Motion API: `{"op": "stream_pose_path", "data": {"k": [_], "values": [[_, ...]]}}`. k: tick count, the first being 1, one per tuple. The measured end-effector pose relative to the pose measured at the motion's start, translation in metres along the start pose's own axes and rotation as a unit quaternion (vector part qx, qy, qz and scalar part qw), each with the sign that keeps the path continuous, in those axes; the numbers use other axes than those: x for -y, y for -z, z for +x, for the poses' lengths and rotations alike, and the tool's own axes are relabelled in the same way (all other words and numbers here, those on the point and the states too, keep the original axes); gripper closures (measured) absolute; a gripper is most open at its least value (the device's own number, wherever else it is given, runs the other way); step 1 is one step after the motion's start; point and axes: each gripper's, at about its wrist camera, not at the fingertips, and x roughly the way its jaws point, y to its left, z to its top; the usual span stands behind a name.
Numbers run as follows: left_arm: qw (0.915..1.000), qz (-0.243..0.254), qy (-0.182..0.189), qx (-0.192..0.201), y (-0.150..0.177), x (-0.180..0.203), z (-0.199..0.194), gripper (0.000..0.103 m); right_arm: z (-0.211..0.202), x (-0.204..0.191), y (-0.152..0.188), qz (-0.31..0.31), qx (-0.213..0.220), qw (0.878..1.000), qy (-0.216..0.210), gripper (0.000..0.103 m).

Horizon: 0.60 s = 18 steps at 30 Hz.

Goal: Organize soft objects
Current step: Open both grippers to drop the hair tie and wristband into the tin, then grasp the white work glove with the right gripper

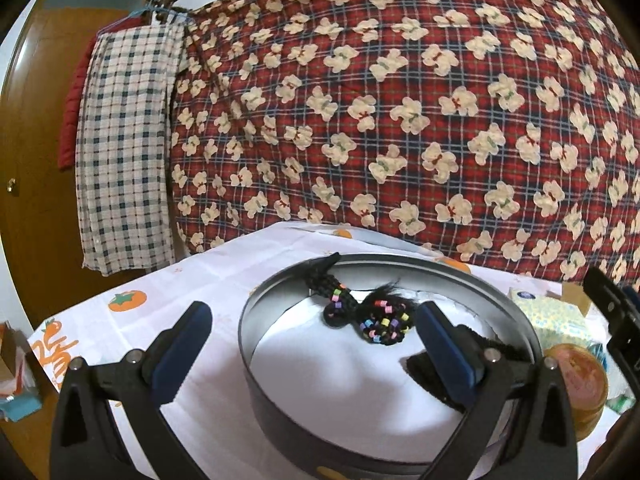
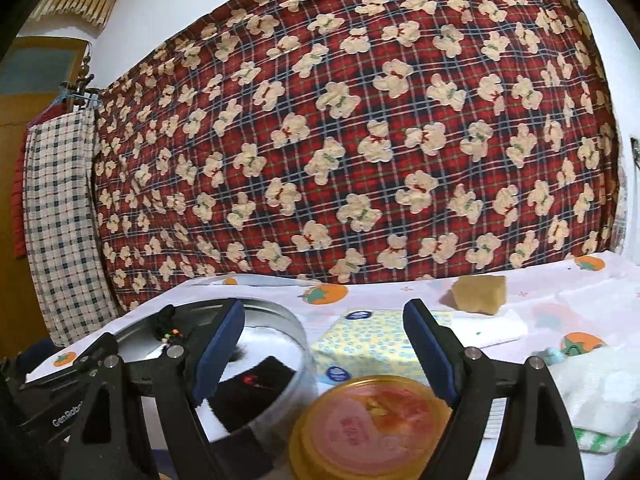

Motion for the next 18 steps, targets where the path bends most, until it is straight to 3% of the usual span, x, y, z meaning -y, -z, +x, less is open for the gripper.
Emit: {"op": "stream_pose_path", "data": {"k": [10, 18], "values": [[0.9997, 0.011, 0.019, -0.009, 0.003, 0.015, -0.006, 0.0, -0.011, 0.021, -0.001, -0.015, -0.002, 1.0, 0.014, 0.02], [0.9981, 0.012, 0.057, -0.019, 0.008, 0.036, -0.013, 0.0, -0.018, 0.043, -0.003, -0.024, -0.008, 0.999, 0.03, 0.02]]}}
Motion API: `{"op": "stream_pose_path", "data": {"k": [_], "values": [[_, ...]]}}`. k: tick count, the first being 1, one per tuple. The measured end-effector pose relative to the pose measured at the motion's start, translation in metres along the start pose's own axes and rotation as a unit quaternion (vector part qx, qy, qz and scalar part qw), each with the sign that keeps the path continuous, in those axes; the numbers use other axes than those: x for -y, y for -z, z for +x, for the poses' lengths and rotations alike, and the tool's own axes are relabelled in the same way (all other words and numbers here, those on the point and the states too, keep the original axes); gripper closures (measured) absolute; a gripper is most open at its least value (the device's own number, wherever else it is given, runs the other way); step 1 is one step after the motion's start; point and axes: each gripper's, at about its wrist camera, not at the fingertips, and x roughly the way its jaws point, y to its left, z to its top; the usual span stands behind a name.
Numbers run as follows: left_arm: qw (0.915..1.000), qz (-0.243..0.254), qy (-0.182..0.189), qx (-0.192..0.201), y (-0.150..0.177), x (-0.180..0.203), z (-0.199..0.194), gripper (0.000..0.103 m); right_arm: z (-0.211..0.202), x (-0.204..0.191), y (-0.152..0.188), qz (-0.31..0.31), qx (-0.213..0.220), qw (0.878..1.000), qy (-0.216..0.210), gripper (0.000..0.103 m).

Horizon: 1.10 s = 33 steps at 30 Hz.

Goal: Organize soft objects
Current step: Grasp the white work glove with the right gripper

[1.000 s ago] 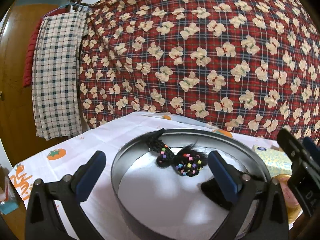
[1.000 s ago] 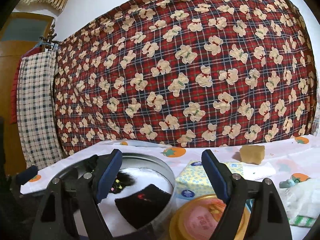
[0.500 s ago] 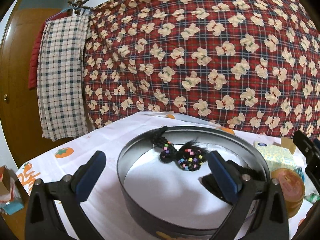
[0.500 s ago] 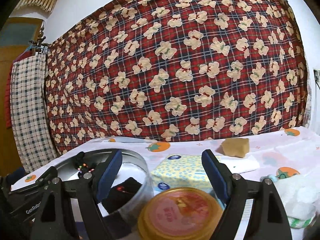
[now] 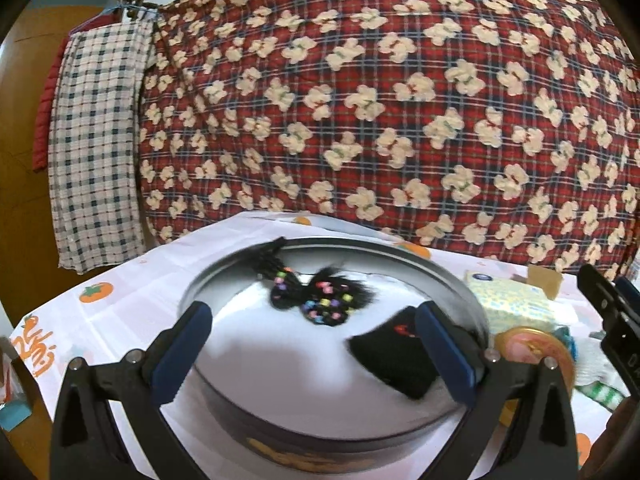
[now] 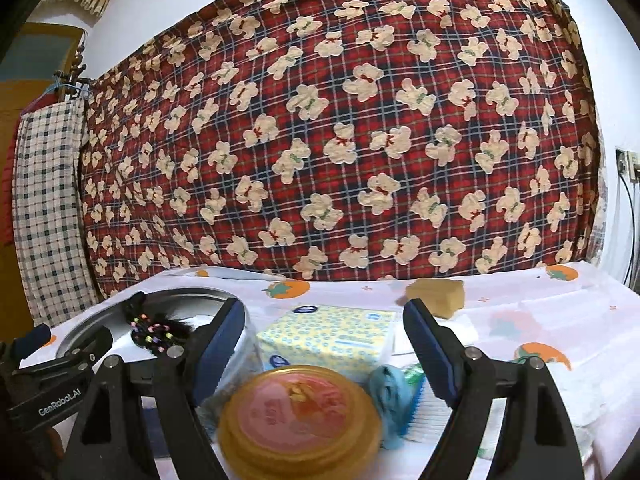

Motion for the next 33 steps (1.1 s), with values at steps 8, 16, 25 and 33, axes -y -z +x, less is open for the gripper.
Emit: {"op": "stream_pose_path", "data": {"k": [8, 16, 25, 33], "values": [[0.9985, 0.029, 0.046, -0.003, 0.006, 0.04, -0.011, 0.0, -0.012, 0.032, 0.0, -0.005, -0.005, 1.0, 0.015, 0.02], [0.995, 0.052, 0.085, -0.008, 0.01, 0.073, -0.019, 0.0, -0.025, 0.095, 0.001, 0.029, -0.026, 0.998, 0.053, 0.02], [0.9896, 0.074, 0.123, -0.014, 0.015, 0.108, -0.026, 0.0, -0.034, 0.143, 0.003, 0.025, -0.063, 0.996, 0.066, 0.02], [0.9845, 0.1, 0.143, -0.021, 0.019, 0.134, -0.03, 0.0, -0.008, 0.117, 0.016, -0.089, -0.167, 0.982, 0.005, 0.02]]}}
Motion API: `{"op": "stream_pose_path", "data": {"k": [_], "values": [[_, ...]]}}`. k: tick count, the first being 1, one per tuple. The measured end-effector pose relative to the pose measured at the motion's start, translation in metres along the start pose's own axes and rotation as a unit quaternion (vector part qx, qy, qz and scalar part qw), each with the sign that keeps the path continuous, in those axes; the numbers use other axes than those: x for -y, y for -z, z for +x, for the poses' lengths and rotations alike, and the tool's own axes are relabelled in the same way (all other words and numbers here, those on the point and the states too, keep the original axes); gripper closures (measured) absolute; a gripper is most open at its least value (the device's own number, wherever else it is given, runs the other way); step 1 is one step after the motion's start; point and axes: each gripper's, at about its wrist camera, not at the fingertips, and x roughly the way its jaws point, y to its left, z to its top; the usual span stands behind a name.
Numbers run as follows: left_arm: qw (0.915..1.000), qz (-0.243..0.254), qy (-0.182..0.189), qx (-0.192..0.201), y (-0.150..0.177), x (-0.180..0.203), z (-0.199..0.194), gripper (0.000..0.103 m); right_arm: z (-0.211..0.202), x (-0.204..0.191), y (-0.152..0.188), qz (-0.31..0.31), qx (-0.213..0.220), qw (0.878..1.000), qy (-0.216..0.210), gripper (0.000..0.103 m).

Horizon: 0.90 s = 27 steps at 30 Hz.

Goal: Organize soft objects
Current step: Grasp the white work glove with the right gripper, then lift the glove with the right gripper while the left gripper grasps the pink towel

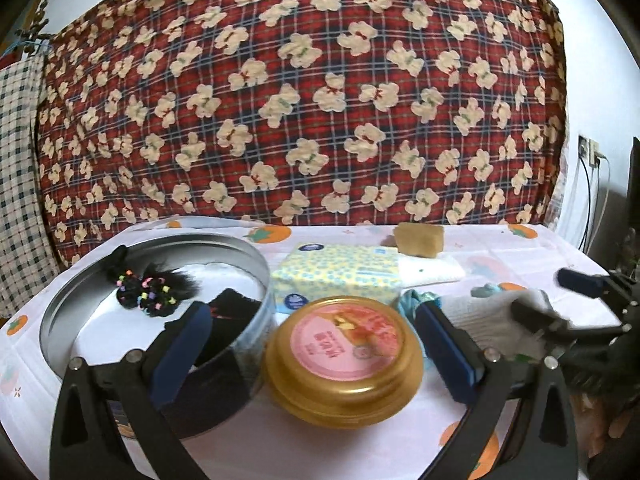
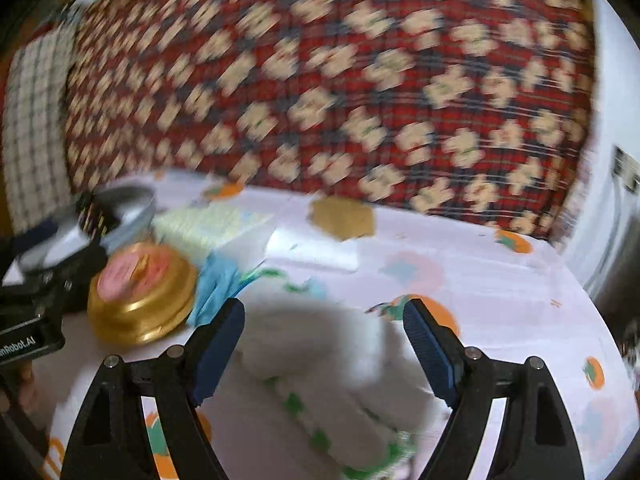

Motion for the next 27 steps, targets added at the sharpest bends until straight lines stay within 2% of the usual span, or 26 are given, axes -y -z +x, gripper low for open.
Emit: {"op": "stream_pose_path", "data": {"k": [3, 6, 8, 9, 11, 12, 14, 16, 18, 23, 27], "values": [[1.0, 0.004, 0.0, -0.001, 0.0, 0.002, 0.0, 0.0, 0.018, -0.018, 0.001, -0.051, -0.041, 0.998, -0.002, 0.02], [1.0, -0.002, -0.001, -0.004, 0.0, 0.002, 0.002, 0.0, 0.029, -0.023, 0.003, -0.069, -0.067, 0.995, 0.007, 0.021], [0.9999, -0.006, -0.002, -0.009, 0.0, 0.001, 0.004, 0.0, 0.028, -0.019, 0.004, -0.067, -0.067, 0.995, 0.016, 0.047], [0.9999, -0.006, -0.004, -0.011, 0.0, 0.001, 0.005, 0.0, 0.028, -0.016, 0.003, -0.061, -0.067, 0.996, 0.022, 0.052], [0.9999, -0.004, -0.005, -0.015, -0.001, 0.002, 0.006, 0.0, 0.027, -0.007, 0.002, -0.036, -0.065, 0.997, 0.016, 0.068], [0.9999, -0.003, -0.006, -0.016, -0.001, 0.002, 0.006, 0.0, 0.025, 0.002, 0.002, -0.016, -0.061, 0.998, 0.009, 0.071], [0.9999, -0.001, -0.006, -0.016, -0.001, 0.003, 0.007, 0.0, 0.02, 0.013, 0.002, 0.014, -0.046, 0.999, -0.017, 0.072], [0.9998, -0.003, -0.005, -0.017, 0.0, 0.003, 0.007, 0.0, 0.005, 0.027, 0.003, 0.053, -0.004, 0.997, -0.061, 0.073], [0.9998, -0.002, -0.004, -0.02, 0.0, 0.005, 0.009, 0.0, -0.011, 0.039, 0.006, 0.085, 0.041, 0.992, -0.08, 0.073], [0.9997, 0.009, 0.012, -0.021, 0.0, 0.013, 0.01, 0.0, -0.042, 0.073, 0.012, 0.151, 0.11, 0.981, -0.054, 0.073], [0.999, 0.033, 0.024, -0.015, 0.0, 0.028, 0.008, 0.0, -0.046, 0.102, 0.011, 0.183, 0.122, 0.975, -0.006, 0.073]]}}
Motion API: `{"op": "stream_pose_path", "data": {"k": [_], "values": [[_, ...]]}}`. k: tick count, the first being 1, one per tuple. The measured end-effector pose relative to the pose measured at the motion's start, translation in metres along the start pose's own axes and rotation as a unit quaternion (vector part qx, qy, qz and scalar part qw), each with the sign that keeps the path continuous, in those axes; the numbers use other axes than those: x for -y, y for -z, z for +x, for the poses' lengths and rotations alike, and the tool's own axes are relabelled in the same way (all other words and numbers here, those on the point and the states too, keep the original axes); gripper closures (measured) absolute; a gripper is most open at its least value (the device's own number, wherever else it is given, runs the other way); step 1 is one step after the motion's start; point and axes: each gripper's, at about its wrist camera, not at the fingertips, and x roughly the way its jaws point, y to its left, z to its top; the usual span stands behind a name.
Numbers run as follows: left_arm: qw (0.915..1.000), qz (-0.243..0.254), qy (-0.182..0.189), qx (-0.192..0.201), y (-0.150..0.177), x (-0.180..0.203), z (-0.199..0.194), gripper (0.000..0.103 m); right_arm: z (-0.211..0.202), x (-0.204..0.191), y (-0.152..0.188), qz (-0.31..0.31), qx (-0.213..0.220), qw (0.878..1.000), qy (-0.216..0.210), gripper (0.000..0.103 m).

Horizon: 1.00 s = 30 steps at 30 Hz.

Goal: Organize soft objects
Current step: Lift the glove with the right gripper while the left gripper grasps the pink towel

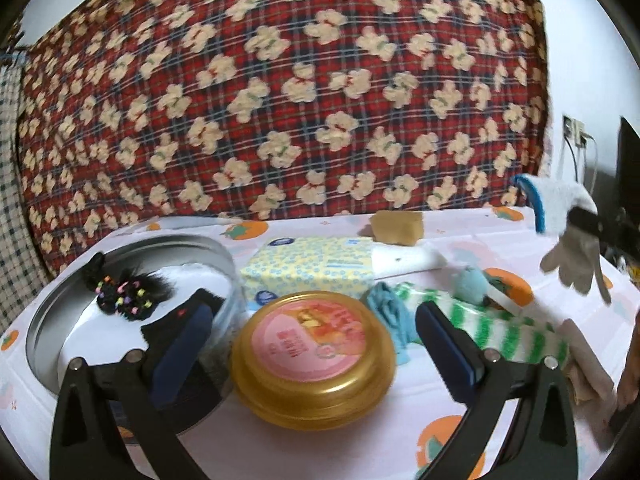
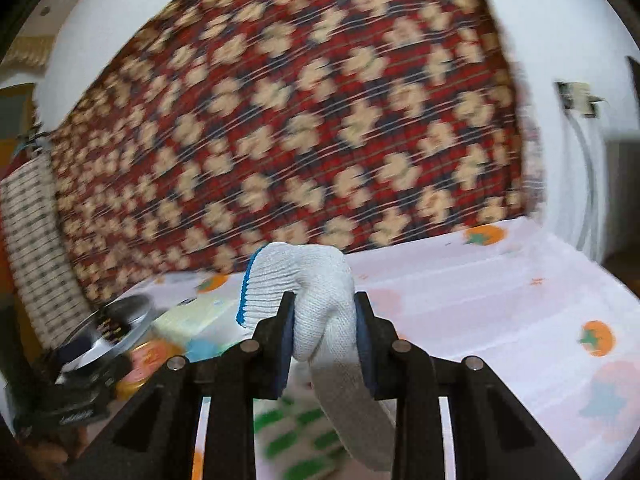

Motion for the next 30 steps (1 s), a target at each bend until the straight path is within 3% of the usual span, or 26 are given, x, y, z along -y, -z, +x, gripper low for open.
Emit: {"op": "stream_pose_path", "data": {"k": [4, 7, 11, 16, 21, 24, 30], "values": [[0.9992, 0.025, 0.031, -0.002, -0.001, 0.02, -0.001, 0.0, -0.001, 0.019, -0.004, -0.002, 0.022, 0.995, 0.092, 0.073], [0.9946, 0.013, 0.1, -0.024, 0.0, 0.035, 0.001, 0.0, -0.004, 0.038, -0.002, 0.008, 0.035, 0.991, 0.132, 0.073], [0.9791, -0.009, 0.189, -0.074, 0.003, 0.06, 0.01, 0.001, -0.013, 0.05, -0.007, 0.002, 0.067, 0.978, 0.197, 0.073], [0.9594, 0.043, 0.252, -0.119, 0.015, 0.114, 0.002, 0.005, -0.02, 0.06, -0.011, -0.023, 0.088, 0.968, 0.234, 0.073], [0.9419, 0.078, 0.287, -0.157, 0.029, 0.159, -0.006, 0.016, -0.023, 0.072, -0.013, -0.016, 0.089, 0.966, 0.242, 0.073], [0.9309, 0.058, 0.301, -0.199, 0.032, 0.177, 0.001, 0.016, -0.028, 0.077, -0.013, -0.016, 0.095, 0.964, 0.25, 0.073], [0.9287, 0.043, 0.295, -0.22, 0.03, 0.197, 0.009, 0.016, -0.036, 0.09, -0.015, -0.008, 0.108, 0.958, 0.264, 0.073]]}}
